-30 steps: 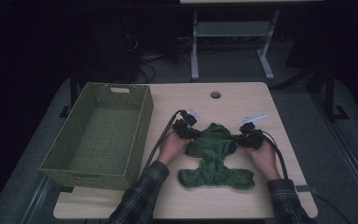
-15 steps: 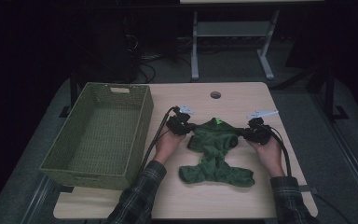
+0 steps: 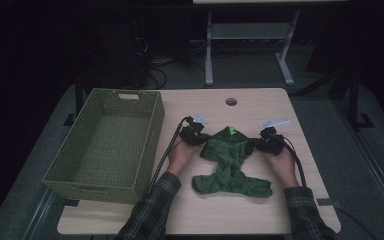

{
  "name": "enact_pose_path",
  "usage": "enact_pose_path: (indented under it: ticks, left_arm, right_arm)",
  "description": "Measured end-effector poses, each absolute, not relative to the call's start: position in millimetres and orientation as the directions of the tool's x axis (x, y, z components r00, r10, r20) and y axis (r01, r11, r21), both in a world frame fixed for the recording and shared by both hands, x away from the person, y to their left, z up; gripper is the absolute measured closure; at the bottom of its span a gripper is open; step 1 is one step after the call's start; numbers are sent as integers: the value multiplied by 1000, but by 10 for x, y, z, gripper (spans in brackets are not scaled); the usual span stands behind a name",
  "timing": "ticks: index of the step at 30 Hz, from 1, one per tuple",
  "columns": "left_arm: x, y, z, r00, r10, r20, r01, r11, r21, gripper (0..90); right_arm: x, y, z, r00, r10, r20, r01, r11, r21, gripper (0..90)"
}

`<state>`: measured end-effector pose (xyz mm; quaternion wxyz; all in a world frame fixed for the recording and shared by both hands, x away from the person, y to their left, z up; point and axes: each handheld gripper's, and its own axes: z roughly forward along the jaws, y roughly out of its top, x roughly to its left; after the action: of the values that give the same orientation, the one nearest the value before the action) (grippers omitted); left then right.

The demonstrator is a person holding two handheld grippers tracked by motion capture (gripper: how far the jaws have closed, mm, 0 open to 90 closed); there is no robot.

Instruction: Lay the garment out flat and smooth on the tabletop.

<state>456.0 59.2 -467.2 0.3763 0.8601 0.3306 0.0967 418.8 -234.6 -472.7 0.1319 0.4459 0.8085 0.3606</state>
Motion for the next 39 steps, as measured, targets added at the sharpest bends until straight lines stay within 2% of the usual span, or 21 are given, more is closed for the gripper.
enact_pose_path:
  ticks: [4, 9, 12, 18, 30, 39]
  left_arm:
    - [4535, 627, -4563, 768, 633, -97, 489, -482, 727, 785]
    - [4467, 670, -4408, 782, 612, -115, 482, -478, 734, 640]
    - [4393, 669, -4337, 800, 593, -86, 458, -512, 727, 552]
    - [4227, 739, -4248, 817, 574, -61, 434, -541, 720, 393]
    - [3789, 904, -4235, 822, 568, -42, 424, -560, 712, 202]
    - [3342, 1043, -4292, 828, 560, -24, 401, -563, 723, 137]
  right_arm:
    - [4154, -2365, -4594, -568, 817, 102, 609, 334, 719, 671]
    - [4094, -2436, -4392, -560, 823, 101, 591, 311, 744, 570]
    - [4052, -2470, -4325, -549, 830, 102, 594, 301, 746, 520]
    - [3956, -2505, -4249, -548, 825, 139, 620, 289, 729, 476]
    - [3714, -2526, -4146, -572, 805, 158, 612, 291, 736, 449]
    - [3562, -2471, -4128, -596, 786, 162, 601, 302, 740, 454]
